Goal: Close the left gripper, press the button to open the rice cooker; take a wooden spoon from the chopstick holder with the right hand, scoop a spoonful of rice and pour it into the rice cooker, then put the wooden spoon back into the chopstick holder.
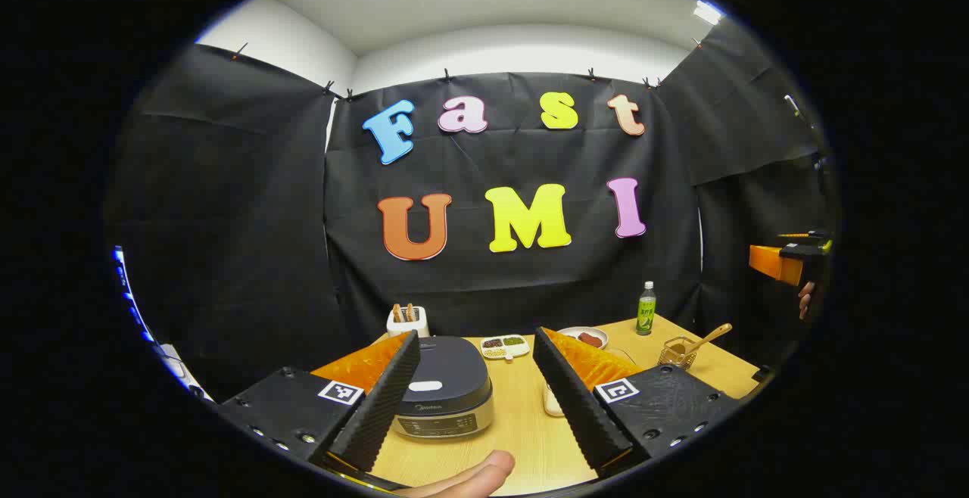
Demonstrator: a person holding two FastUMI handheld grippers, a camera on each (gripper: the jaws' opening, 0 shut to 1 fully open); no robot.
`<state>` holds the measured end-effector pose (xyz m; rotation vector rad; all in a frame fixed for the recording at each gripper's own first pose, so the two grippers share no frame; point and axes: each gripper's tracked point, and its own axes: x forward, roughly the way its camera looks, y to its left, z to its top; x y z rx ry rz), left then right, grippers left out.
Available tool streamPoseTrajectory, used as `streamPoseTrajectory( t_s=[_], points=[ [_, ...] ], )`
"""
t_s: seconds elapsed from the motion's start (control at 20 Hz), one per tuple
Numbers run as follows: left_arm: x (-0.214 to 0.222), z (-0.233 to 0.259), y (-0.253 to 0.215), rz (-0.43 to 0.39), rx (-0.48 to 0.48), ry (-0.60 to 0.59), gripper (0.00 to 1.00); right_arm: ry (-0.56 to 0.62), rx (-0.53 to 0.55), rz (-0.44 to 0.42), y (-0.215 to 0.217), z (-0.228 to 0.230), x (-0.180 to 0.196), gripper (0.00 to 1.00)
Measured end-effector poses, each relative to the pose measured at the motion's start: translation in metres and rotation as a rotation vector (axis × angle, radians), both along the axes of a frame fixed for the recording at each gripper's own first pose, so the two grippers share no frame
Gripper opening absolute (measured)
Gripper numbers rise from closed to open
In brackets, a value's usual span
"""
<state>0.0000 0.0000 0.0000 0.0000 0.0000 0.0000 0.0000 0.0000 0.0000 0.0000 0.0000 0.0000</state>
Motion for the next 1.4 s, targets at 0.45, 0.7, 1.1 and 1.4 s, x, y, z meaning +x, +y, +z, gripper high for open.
streamPoseTrajectory(
  t_s=[0.45, 0.7, 1.1, 1.4],
  points=[
    [0.015, -0.017, 0.004, -0.019, -0.001, 0.037, 0.96, -0.018, 0.015, 0.010, 0.004, 0.002, 0.002, 1.00],
    [0.025, -0.019, 0.007, -0.028, -0.019, 0.042, 0.96, 0.002, 0.012, 0.021, 0.006, -0.007, 0.007, 1.00],
    [0.035, -0.019, 0.024, 0.036, -0.010, 0.038, 0.88, 0.024, 0.010, 0.079, 0.011, -0.025, 0.010, 0.99],
    [0.056, -0.050, 0.030, 0.037, -0.014, 0.130, 0.53, 0.040, 0.018, 0.102, 0.010, -0.033, 0.008, 0.99]
  ],
)
